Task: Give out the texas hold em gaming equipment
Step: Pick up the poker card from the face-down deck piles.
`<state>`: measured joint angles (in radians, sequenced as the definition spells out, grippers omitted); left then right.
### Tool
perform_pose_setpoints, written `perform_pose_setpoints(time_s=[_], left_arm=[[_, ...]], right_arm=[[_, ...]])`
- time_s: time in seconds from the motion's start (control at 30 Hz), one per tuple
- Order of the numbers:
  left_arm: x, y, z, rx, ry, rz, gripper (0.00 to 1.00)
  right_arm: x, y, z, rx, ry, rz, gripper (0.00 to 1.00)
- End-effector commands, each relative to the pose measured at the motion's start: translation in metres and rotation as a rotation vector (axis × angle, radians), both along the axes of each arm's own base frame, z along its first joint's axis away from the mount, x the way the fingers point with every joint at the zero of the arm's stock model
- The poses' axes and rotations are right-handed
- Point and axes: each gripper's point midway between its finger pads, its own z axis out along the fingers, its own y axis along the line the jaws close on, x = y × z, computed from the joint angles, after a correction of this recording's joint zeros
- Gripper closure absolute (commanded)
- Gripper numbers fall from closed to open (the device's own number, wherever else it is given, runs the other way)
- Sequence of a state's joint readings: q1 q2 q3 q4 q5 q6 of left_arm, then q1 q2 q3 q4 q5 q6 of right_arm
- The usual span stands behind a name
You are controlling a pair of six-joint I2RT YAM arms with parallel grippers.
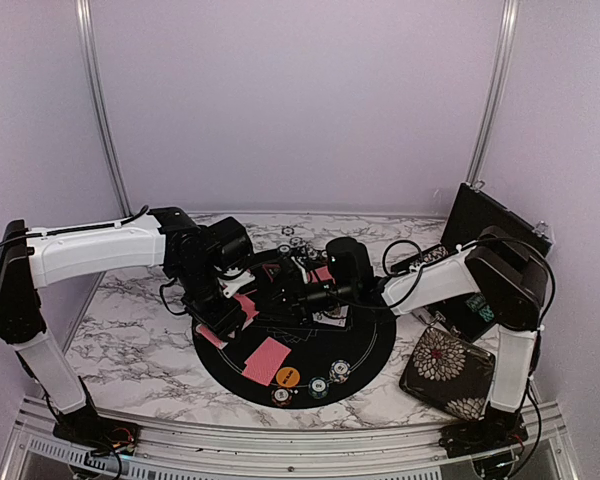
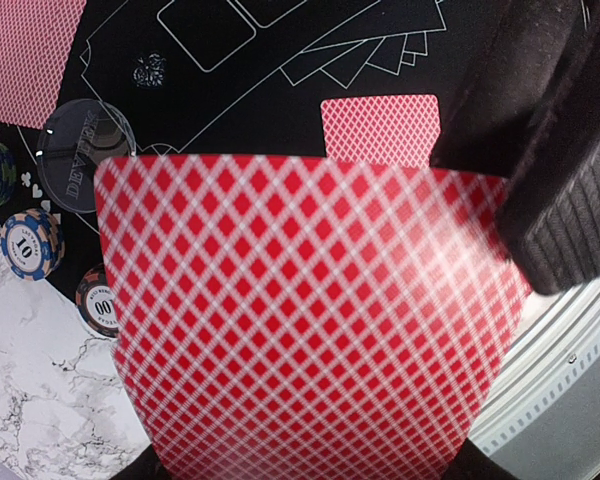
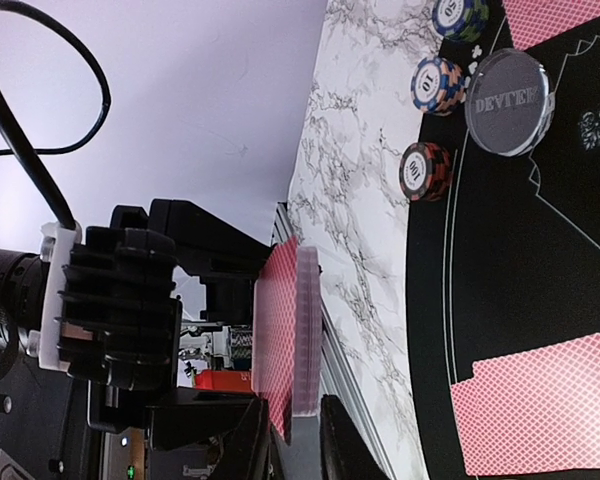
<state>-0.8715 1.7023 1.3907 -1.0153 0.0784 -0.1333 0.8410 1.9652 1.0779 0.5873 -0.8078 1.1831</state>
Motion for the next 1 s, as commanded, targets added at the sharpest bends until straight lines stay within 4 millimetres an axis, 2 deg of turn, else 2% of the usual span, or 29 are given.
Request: perform_pose_setpoints(time_s=[0.0,0.3,0.97], left_arm=[[0.001,0.000,0.002,-0.002,0.003,-0.005,0.56],[0.000,0.001,0.001,0.002,0.005,-0.007,0.56],[-0.002,0.005,0.000,0.001,0.003,-0.001,0.56]], right_arm=[[-0.005,0.003,0.019,0.047,-0.023,0.020,0.84],[-0.005,0.002,0.019,0.066,0.000,0.025,1.00],[0.014,-0.022,0.035,0.089,-0.006,-0.017,1.00]])
